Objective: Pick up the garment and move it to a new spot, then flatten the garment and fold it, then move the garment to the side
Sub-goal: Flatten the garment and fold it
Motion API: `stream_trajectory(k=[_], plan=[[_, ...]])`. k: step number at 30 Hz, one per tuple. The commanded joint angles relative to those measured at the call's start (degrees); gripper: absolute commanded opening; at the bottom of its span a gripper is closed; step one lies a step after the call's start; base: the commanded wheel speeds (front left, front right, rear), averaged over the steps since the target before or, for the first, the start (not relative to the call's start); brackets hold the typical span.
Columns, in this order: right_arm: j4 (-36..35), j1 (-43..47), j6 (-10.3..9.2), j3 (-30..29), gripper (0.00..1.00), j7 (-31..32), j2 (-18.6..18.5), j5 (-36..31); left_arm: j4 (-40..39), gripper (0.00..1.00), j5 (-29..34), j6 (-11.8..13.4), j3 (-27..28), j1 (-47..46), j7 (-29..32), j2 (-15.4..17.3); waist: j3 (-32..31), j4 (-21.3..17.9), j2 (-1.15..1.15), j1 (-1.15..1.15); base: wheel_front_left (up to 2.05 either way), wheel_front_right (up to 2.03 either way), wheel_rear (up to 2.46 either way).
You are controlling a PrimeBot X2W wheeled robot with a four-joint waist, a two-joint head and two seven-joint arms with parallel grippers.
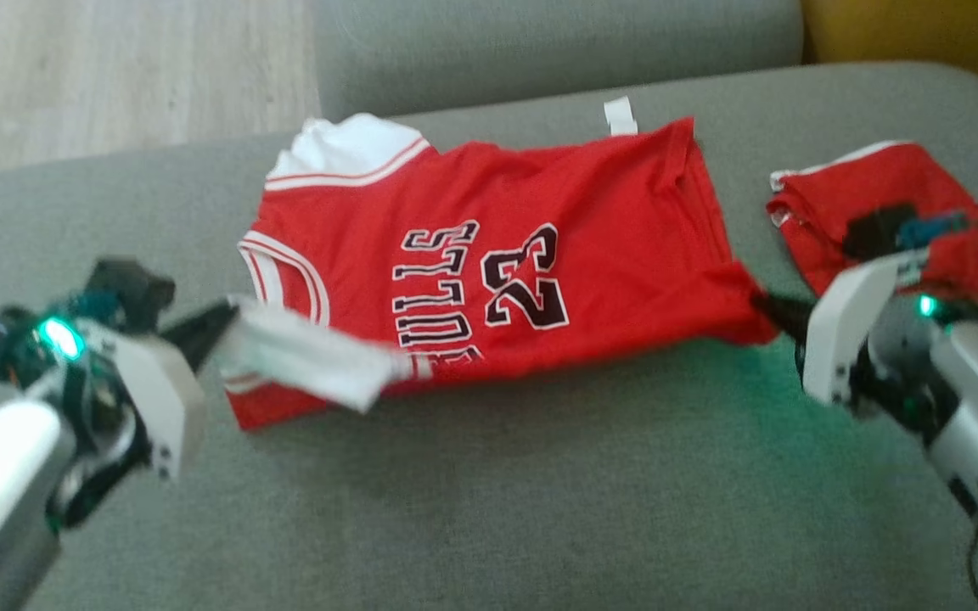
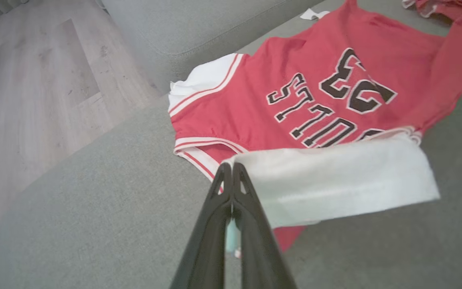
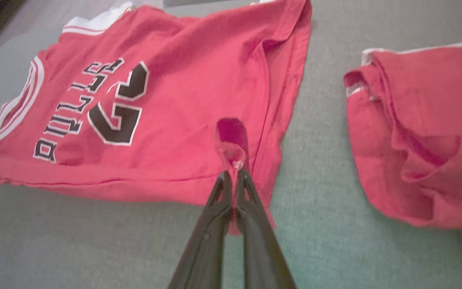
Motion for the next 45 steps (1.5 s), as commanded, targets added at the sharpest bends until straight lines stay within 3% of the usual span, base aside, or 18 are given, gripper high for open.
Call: stream_trajectory(k=[1, 10, 18, 19, 20, 25, 31, 33, 37, 39, 45], plan=[[-0.25, -2.65, -0.04, -1.14, 0.0, -0.53, 0.14, -0.87, 0.76, 0.0, 1.06, -0.16, 2.93, -5.63, -0.74, 1.61, 1.84, -0.82, 0.0, -0.01, 0.0, 0.0, 0.0], [5.61, -8.57, -0.04, -1.16, 0.0, -1.83, 4.73, -5.01, 12.65, 0.0, 5.47, -1.74, -0.98, -16.13, -2.58, -2.92, 6.23, -1.47, 0.0, -0.01, 0.0, 0.0, 0.0], [9.9, -12.5, -0.04, -1.0, 0.0, -4.8, 6.23, -7.0, 20.73, 0.0, 7.34, -2.09, -3.14, -21.69, -6.28, -6.63, 8.77, -1.06, 0.0, -0.01, 0.0, 0.0, 0.0], [10.62, -13.16, -0.04, -1.33, 0.89, -6.36, 6.4, -7.64, 22.15, 0.71, 7.34, -1.89, -3.0, -22.25, -6.92, -7.33, 8.96, -0.98, 0.0, -0.01, 0.0, 0.0, 0.0], [11.5, -13.61, -0.04, -1.93, 1.0, -7.59, 6.83, -7.71, 23.49, 1.0, 7.42, -1.86, -3.12, -22.74, -7.22, -7.99, 9.07, -0.89, 0.0, -0.01, 0.0, 0.0, 0.0], [13.19, -15.09, -0.04, -5.34, 1.0, -14.66, 8.46, -5.72, 27.18, 1.0, 9.04, 0.83, -1.88, -25.3, -16.2, -11.48, 8.85, -0.38, 0.0, -0.01, 0.0, 0.0, 0.0], [15.15, -15.38, -0.04, -13.51, 1.0, -32.72, 10.69, -6.17, 28.09, 1.0, 8.17, 9.02, 4.36, -24.39, -35.18, -16.24, 5.76, 0.0, 0.0, -0.01, 0.0, 0.0, 0.0], [15.04, -14.44, -0.04, -15.15, 1.0, -37.3, 11.87, -7.66, 27.09, 1.0, 7.42, 11.16, 6.43, -22.62, -38.83, -17.5, 4.66, 0.05, 0.0, -0.01, 0.0, 0.0, 0.0], [13.03, -10.6, -0.04, -20.12, 1.0, -40.1, 13.61, -12.82, 21.22, 1.0, 7.58, 14.43, 10.68, -17.11, -40.53, -19.45, 2.65, 0.37, 0.0, -0.01, 0.0, 0.0, 0.0], [8.73, -7.41, -0.04, -24.89, 1.0, -40.2, 14.67, -16.9, 15.8, 1.0, 9.02, 16.3, 13.85, -12.92, -40.58, -20.57, 2.07, 0.55, 0.0, -0.01, 0.0, 0.0, 0.0], [-0.59, 4.26, -0.04, -35.38, 1.0, -40.23, 21.03, -26.8, 10.46, 1.0, 11.98, 16.14, 17.28, -3.27, -40.61, -23.7, 0.32, 1.38, 0.0, -0.01, 0.0, 0.0, 0.0]])
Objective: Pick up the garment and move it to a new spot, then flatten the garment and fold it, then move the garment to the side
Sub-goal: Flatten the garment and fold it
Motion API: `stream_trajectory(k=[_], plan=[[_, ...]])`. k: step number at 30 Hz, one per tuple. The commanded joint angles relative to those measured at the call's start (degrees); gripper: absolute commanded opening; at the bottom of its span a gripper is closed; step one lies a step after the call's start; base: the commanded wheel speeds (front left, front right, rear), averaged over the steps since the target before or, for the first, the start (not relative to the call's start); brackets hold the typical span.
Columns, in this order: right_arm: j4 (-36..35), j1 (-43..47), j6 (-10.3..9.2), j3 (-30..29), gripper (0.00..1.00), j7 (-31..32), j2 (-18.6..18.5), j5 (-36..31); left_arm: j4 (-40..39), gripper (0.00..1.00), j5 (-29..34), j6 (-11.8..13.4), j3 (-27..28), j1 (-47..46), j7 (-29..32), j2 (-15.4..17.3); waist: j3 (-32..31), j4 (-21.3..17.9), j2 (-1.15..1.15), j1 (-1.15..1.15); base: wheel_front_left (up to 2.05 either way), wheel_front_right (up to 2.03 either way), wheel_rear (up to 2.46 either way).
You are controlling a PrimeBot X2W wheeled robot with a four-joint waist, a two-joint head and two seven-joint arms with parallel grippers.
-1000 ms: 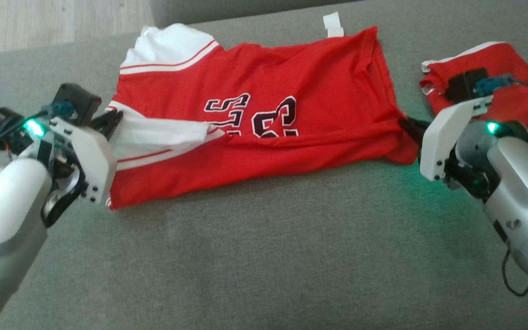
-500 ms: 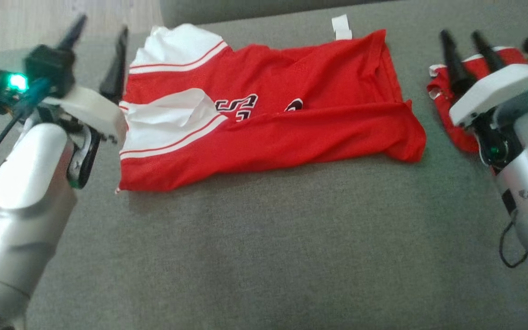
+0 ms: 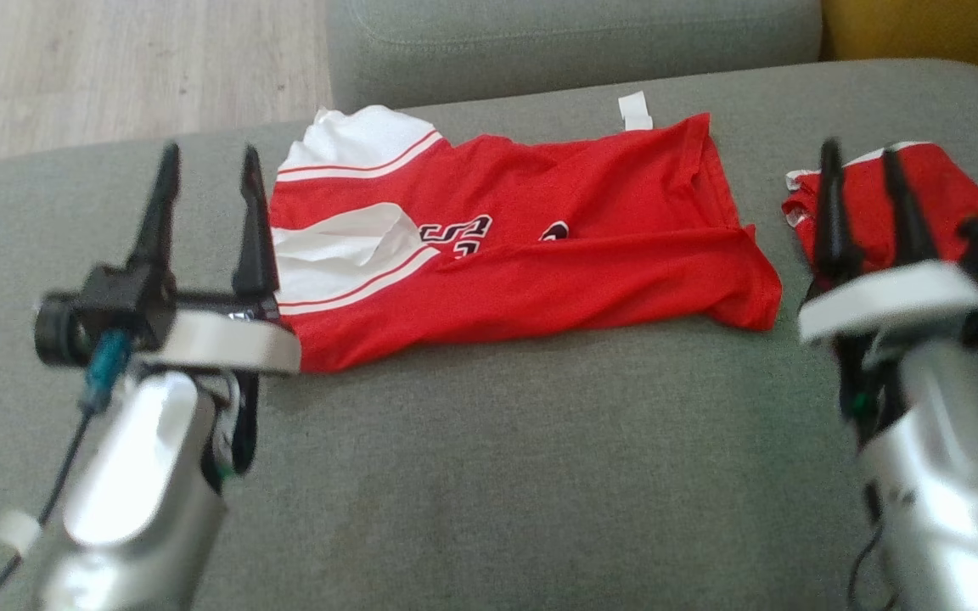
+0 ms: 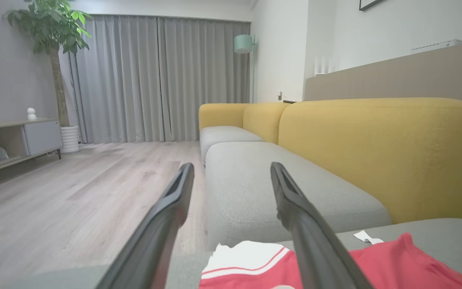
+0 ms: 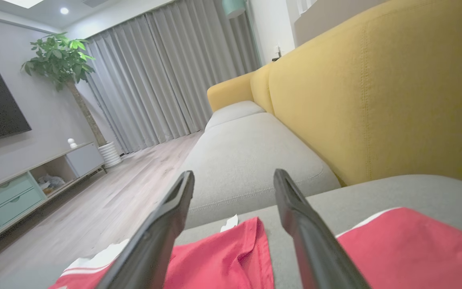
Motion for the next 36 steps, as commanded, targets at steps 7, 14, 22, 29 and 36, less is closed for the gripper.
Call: stream_trajectory(k=[7, 14, 22, 29, 36], plan=[[-11.65, 14.63, -0.04, -2.83, 1.0, -0.51, 5.62, -7.74, -5.02, 1.0, 4.69, -0.02, 6.56, 11.19, -0.26, -2.97, -0.71, -0.37, 0.0, 0.01, 0.0, 0.0, 0.0], [-15.57, 17.11, -0.04, -1.2, 1.0, -0.52, 5.9, -7.49, -2.75, 1.0, 7.43, -0.74, 8.8, 12.9, -0.26, -3.4, 0.51, -1.96, 0.0, 0.01, 0.0, 0.0, 0.0], [-18.03, 16.47, -0.04, 0.82, 1.0, -0.52, 5.92, -6.11, 11.2, 1.0, 6.44, 0.34, 9.33, 8.6, 6.27, -3.12, 2.89, -4.66, 0.0, 0.01, 0.0, 0.0, 0.0], [-18.96, 16.7, -0.04, 2.5, 1.0, -0.52, 5.92, -5.22, 20.55, 1.0, 5.09, 1.72, 10.06, 6.17, 9.96, -3.57, 4.14, -6.57, 0.0, 0.01, 0.0, 0.0, 0.0], [-18.95, 16.99, -0.04, 2.94, 1.0, -0.52, 5.92, -4.73, 26.45, 1.0, 3.68, 0.5, 9.06, 6.75, 15.14, -4.25, 3.59, -7.17, 0.0, 0.01, 0.0, 0.0, 0.0]])
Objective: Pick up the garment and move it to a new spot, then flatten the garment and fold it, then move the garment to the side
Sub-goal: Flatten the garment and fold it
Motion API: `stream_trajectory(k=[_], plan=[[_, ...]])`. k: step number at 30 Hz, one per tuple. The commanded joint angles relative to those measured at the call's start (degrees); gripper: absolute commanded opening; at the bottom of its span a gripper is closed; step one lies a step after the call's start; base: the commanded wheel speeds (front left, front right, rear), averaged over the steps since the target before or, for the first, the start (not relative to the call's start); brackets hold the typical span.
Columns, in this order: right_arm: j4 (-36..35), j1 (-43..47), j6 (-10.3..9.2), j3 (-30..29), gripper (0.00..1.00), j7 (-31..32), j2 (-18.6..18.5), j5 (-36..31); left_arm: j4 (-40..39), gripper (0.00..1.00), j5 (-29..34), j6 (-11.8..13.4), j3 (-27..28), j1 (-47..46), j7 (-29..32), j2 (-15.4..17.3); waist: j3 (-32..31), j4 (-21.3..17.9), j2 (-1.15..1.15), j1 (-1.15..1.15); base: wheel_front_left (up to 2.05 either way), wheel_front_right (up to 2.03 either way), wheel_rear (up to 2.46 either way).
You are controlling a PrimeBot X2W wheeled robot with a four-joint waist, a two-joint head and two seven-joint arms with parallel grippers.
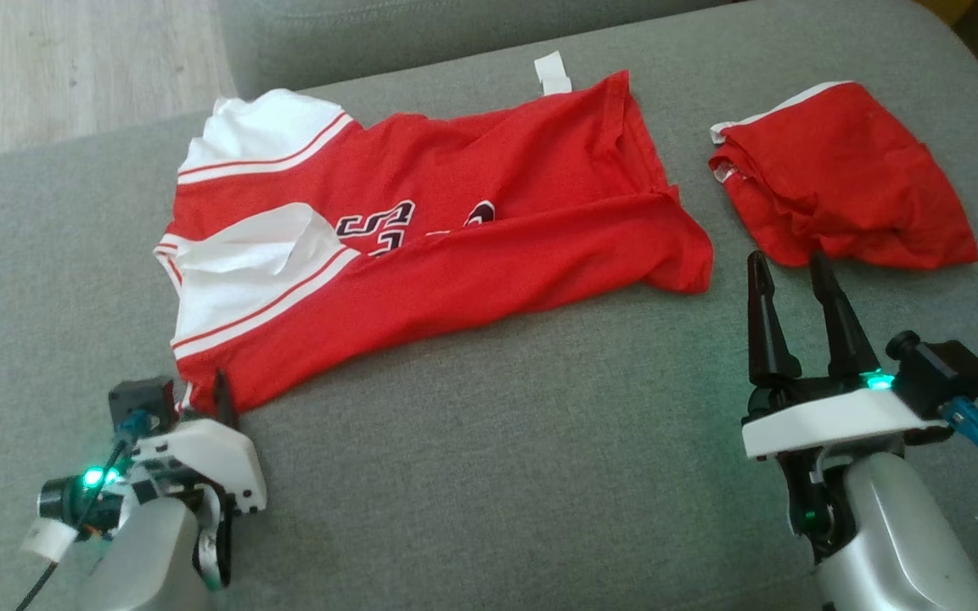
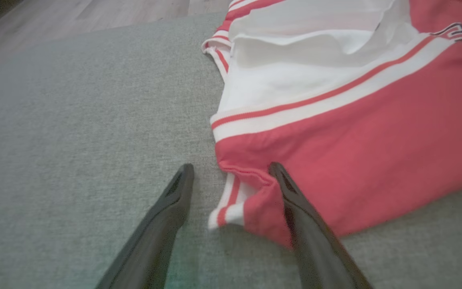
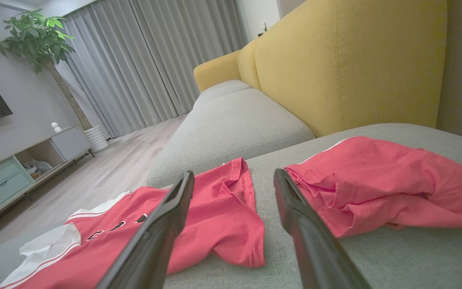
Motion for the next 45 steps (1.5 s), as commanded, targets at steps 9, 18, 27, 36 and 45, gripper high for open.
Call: stream_trajectory(k=[9, 18, 27, 36, 45], plan=[[4.34, -3.52, -0.04, -0.95, 1.0, 4.25, 0.28, -4.55, -4.75, 0.0, -0.25, -1.0, 1.8, -2.77, -9.9, 0.32, -1.23, 2.34, 0.0, 0.0, 0.0, 0.0, 0.0], [12.85, -9.24, -0.04, -4.61, 1.0, 11.82, 0.28, -7.8, -12.88, 0.0, 1.87, -1.4, 1.2, -4.46, -13.82, 0.06, -0.29, 5.61, 0.0, 0.0, 0.0, 0.0, 0.0], [28.55, -18.26, -0.04, -8.59, 1.0, 15.02, 0.28, -6.93, -17.6, 0.0, 3.97, -2.36, -0.99, -3.96, -14.22, -1.12, 0.78, 8.95, 0.0, 0.0, 0.0, 0.0, 0.0], [42.95, -24.75, -0.04, -10.94, 0.98, 16.6, 0.28, -14.38, -18.67, 0.0, 5.35, -3.1, -2.5, -4.03, -14.27, -1.1, 2.12, 9.92, 0.0, 0.0, 0.0, 0.0, 0.0], [46.69, -26.52, -0.04, -12.69, 0.0, 10.34, 0.28, -21.23, -15.45, 0.0, 4.99, -2.97, -2.66, -2.66, -13.56, -0.01, -0.64, 8.89, 0.0, 0.0, 0.0, 0.0, 0.0]])
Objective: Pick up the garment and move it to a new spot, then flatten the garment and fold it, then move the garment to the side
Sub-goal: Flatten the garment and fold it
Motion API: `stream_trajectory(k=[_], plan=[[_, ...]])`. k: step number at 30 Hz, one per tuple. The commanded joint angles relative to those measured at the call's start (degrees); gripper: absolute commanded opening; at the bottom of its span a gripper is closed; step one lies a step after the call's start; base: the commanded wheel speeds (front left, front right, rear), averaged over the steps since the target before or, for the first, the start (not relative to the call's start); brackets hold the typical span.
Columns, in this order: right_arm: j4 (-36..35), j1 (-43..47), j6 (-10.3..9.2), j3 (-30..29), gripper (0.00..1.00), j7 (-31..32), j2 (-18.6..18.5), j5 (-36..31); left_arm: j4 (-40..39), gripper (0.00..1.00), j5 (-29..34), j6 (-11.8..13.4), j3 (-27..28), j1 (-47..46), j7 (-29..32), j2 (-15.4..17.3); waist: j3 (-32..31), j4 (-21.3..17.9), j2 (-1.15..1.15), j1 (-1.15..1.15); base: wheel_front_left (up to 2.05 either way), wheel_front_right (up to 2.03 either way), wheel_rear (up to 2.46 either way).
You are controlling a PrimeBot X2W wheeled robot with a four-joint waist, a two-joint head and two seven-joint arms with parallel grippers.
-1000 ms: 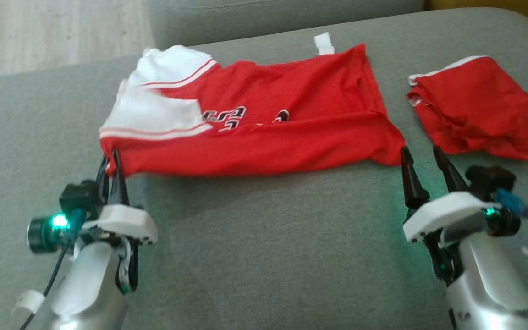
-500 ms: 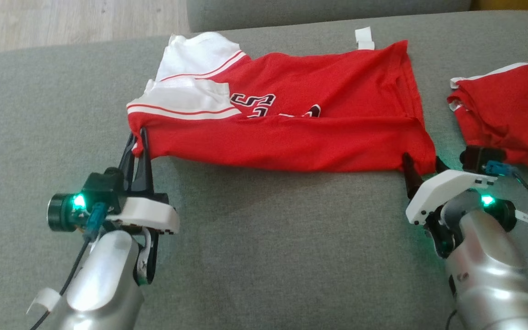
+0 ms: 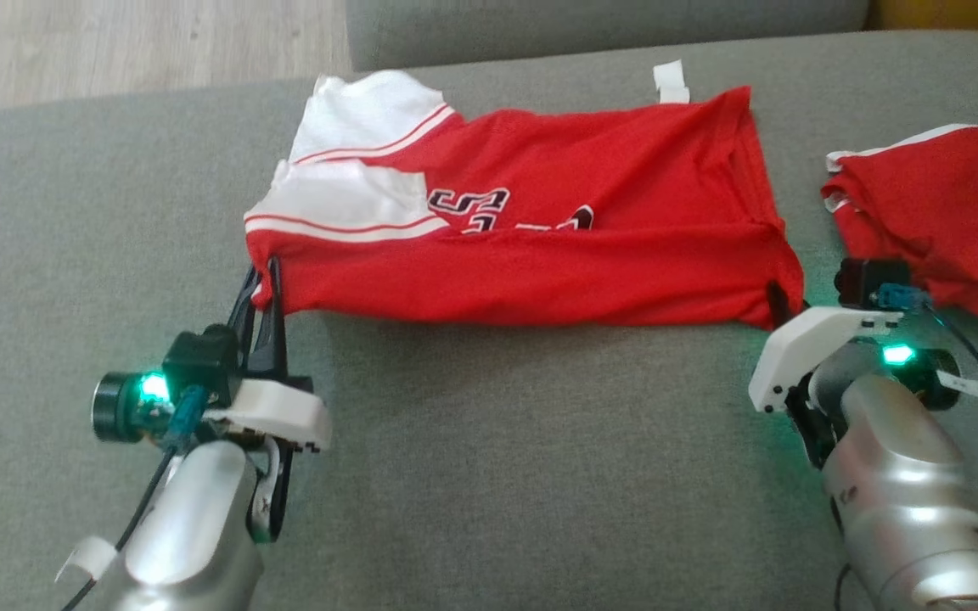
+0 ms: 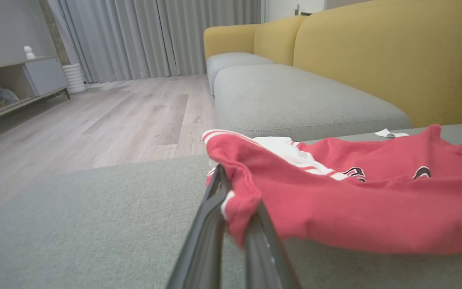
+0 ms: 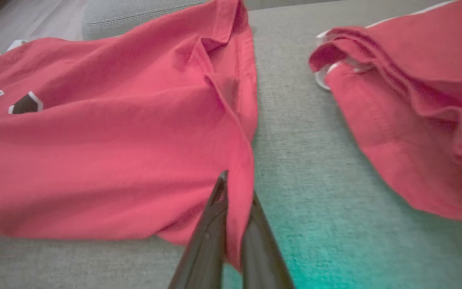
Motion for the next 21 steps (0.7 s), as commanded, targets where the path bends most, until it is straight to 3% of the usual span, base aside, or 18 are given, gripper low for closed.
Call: stream_trajectory(k=[1, 8, 21], plan=[[-1.22, -0.31, -0.04, 0.4, 0.0, -1.0, 0.36, -1.17, -1.02, 0.0, 0.17, 0.32, 1.76, -0.65, 0.17, 1.94, -1.02, -0.51, 0.0, 0.0, 0.0, 0.0, 0.0], [-3.5, 2.85, -0.04, -3.26, 0.0, -1.58, 0.36, -5.27, 1.99, 0.0, -0.34, -0.57, 0.17, 2.56, 3.54, 2.61, -5.23, -1.19, 0.0, 0.0, 0.0, 0.0, 0.0], [-11.8, 13.12, -0.04, 0.08, 0.0, 6.66, 0.36, -1.6, -0.07, 0.0, -1.83, -0.89, -1.63, 10.71, 8.13, 3.96, -10.96, -2.88, 0.0, 0.0, 0.0, 0.0, 0.0]])
